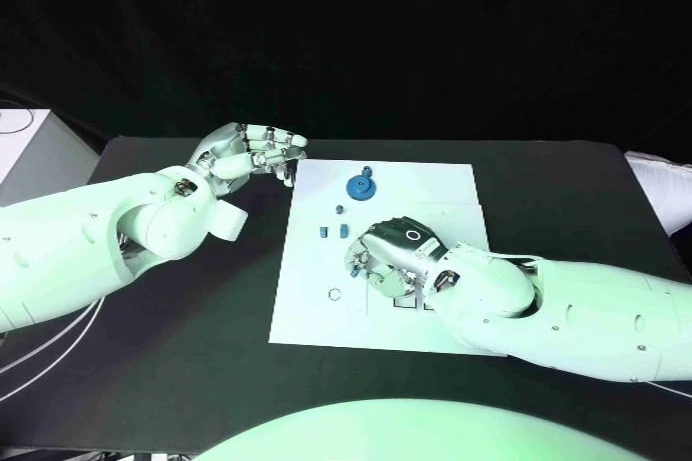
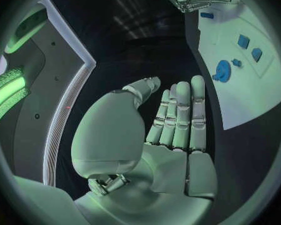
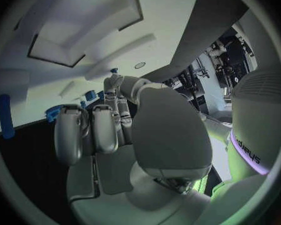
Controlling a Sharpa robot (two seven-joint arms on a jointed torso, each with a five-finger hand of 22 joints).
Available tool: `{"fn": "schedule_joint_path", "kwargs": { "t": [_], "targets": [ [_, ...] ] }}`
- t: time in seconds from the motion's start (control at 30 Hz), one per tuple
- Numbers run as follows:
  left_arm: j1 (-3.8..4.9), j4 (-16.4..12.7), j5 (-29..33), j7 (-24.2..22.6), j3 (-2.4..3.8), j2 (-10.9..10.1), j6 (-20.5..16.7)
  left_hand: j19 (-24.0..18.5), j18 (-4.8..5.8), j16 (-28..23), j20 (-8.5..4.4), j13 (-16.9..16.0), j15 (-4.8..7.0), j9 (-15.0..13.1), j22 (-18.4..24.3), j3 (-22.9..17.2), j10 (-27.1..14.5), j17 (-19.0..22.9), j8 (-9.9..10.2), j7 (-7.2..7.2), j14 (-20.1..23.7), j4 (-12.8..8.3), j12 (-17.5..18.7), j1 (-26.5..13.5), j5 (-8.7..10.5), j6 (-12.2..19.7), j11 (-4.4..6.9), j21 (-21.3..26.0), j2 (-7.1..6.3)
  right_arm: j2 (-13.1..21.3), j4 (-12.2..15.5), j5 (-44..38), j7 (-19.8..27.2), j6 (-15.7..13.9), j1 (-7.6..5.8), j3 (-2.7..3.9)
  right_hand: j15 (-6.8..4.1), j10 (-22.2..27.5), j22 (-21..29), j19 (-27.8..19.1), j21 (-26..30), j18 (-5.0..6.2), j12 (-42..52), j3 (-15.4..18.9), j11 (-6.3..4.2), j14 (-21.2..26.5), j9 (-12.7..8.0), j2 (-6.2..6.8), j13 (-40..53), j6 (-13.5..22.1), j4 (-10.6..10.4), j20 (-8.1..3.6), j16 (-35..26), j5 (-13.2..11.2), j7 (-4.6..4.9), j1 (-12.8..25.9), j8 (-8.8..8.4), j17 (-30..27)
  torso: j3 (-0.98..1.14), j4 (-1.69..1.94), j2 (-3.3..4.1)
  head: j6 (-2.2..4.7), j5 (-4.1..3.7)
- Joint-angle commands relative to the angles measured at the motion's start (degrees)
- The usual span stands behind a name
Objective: Assemble the parts on the task board
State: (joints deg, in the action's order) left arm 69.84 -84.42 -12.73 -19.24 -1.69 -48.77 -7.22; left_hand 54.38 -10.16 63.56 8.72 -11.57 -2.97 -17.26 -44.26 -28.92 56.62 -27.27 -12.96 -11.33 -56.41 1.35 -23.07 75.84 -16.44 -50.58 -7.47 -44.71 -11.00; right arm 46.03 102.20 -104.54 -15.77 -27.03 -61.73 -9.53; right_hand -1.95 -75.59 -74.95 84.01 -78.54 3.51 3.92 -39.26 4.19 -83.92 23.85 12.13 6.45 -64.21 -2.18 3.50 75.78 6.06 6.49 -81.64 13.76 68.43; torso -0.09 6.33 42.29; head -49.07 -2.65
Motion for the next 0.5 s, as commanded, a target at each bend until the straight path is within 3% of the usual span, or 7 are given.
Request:
{"fn": "schedule_joint_path", "kwargs": {
  "t": [0.03, 0.17, 0.5],
  "targets": [
    [0.00, -0.05, 0.30, -0.25, 0.03, 0.10, 0.45, 0.20, -0.36, -0.32, -0.02, 0.06, -0.36, 0.05, 0.10, 0.26, -0.37, 0.08, 0.04, -0.09, 0.12, 0.05, 0.07, 0.19, 0.20, 0.30, 0.03, 0.34, 0.36, -0.05, -0.02, -1.10, -0.04, 0.85, 0.06, -0.01, -0.26, -2.15, -5.34, 2.40, -0.37, -0.92, 0.09, -0.42, -1.82, -2.44, 0.10, -0.33, 0.05, -0.14, 0.02, -0.10, 0.32, 0.19, 0.20, 0.46, 0.20, 0.05, -0.02, 0.06, 0.00, 0.02, -0.12],
    [0.00, -0.03, 0.30, -0.24, 0.03, 0.10, 0.46, 0.20, -0.36, -0.32, -0.02, 0.06, -0.36, 0.05, 0.10, 0.26, -0.37, 0.08, 0.04, -0.09, 0.12, 0.05, 0.07, 0.19, 0.20, 0.30, 0.03, 0.34, 0.36, -0.18, -0.17, -1.16, 0.01, 1.22, 0.09, -0.01, -0.26, -2.15, -5.34, 2.40, -0.37, -0.92, 0.09, -0.42, -1.82, -2.44, 0.10, -0.33, 0.05, -0.14, 0.02, -0.10, 0.32, 0.19, 0.20, 0.46, 0.20, 0.05, -0.02, 0.04, 0.01, 0.05, -0.09],
    [0.00, -0.03, 0.30, -0.19, 0.03, 0.13, 0.50, 0.24, -0.37, -0.33, -0.01, 0.07, -0.36, 0.05, 0.15, 0.31, -0.39, 0.09, 0.03, -0.08, 0.12, 0.08, 0.05, 0.24, 0.25, 0.32, 0.03, 0.42, 0.36, -0.78, -0.99, -1.15, 0.27, 3.03, 0.44, -0.11, -0.26, -2.12, -5.25, 2.34, -0.24, -0.88, 0.02, -0.40, -1.81, -2.41, 0.20, -0.29, 0.11, -0.12, 0.03, -0.08, 0.28, 0.12, 0.21, 0.73, 0.23, -0.12, -0.05, 0.05, -0.04, -0.67, -0.01]
  ]
}}
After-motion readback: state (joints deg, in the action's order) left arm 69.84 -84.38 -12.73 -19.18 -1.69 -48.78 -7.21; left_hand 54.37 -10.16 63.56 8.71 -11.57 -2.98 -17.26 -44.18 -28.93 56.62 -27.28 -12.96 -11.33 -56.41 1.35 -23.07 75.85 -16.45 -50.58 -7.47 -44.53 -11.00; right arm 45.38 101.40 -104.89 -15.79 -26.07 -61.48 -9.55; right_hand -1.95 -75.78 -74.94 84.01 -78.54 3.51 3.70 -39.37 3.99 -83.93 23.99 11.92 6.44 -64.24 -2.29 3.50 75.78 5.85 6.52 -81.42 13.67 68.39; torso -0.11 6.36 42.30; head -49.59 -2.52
